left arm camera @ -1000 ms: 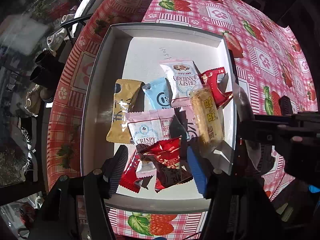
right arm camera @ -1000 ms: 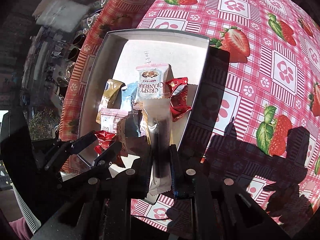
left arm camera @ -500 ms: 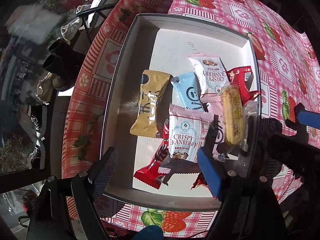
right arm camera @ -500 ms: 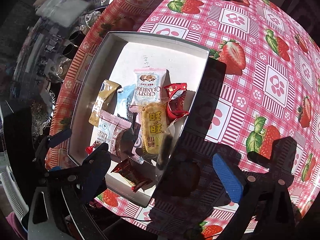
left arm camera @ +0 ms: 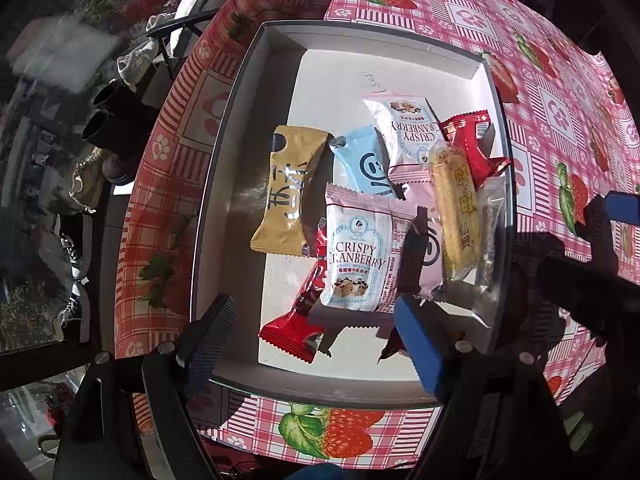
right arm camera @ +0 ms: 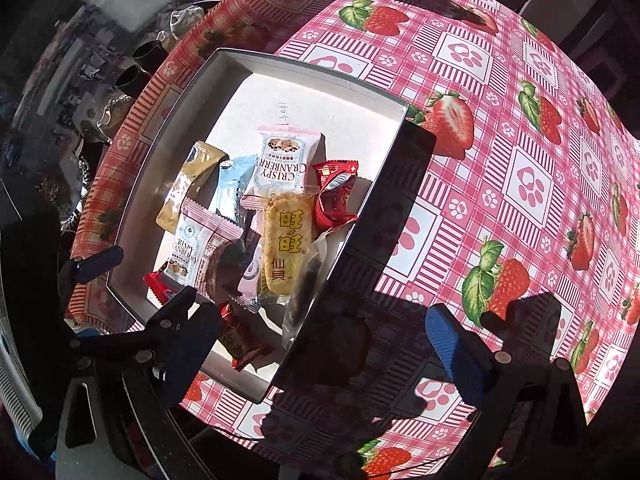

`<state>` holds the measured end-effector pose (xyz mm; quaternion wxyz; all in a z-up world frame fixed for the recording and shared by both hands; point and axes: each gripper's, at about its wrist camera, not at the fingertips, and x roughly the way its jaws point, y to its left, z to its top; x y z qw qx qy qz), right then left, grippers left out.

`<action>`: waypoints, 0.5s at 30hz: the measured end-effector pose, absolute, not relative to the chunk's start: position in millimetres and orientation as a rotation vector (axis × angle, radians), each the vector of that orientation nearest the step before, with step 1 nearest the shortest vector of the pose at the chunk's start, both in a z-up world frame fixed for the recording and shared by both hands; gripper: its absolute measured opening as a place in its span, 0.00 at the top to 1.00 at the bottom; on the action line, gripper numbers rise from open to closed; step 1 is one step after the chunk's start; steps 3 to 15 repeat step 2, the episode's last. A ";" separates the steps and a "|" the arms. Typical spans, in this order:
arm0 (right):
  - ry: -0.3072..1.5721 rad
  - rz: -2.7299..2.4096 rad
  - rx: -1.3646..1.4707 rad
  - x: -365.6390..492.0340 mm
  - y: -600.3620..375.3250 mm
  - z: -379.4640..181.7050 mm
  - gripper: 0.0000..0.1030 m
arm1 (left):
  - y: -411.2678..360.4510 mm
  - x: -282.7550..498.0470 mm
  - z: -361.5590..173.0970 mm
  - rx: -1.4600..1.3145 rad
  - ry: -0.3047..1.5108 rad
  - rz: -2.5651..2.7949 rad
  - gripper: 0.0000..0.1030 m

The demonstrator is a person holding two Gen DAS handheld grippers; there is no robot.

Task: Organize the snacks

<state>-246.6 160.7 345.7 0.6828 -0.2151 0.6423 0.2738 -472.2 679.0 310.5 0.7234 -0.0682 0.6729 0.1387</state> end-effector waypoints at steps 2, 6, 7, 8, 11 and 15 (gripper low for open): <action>1.439 0.619 -0.484 -247.2 160.8 345.8 0.00 | 671.5 -474.1 314.0 -0.148 1.487 0.302 0.18; 1.439 0.619 -0.484 -247.2 160.8 345.8 0.00 | 671.5 -474.1 314.0 -0.148 1.487 0.302 0.18; 1.439 0.619 -0.484 -247.2 160.8 345.8 0.00 | 671.5 -474.1 314.0 -0.148 1.487 0.302 0.18; 1.439 0.619 -0.484 -247.2 160.8 345.8 0.00 | 671.5 -474.1 314.0 -0.148 1.487 0.302 0.18; 1.439 0.619 -0.484 -247.2 160.8 345.8 0.00 | 671.5 -474.1 314.0 -0.148 1.487 0.302 0.18; 1.439 0.619 -0.484 -247.2 160.8 345.8 0.00 | 671.5 -474.1 314.0 -0.148 1.487 0.302 0.18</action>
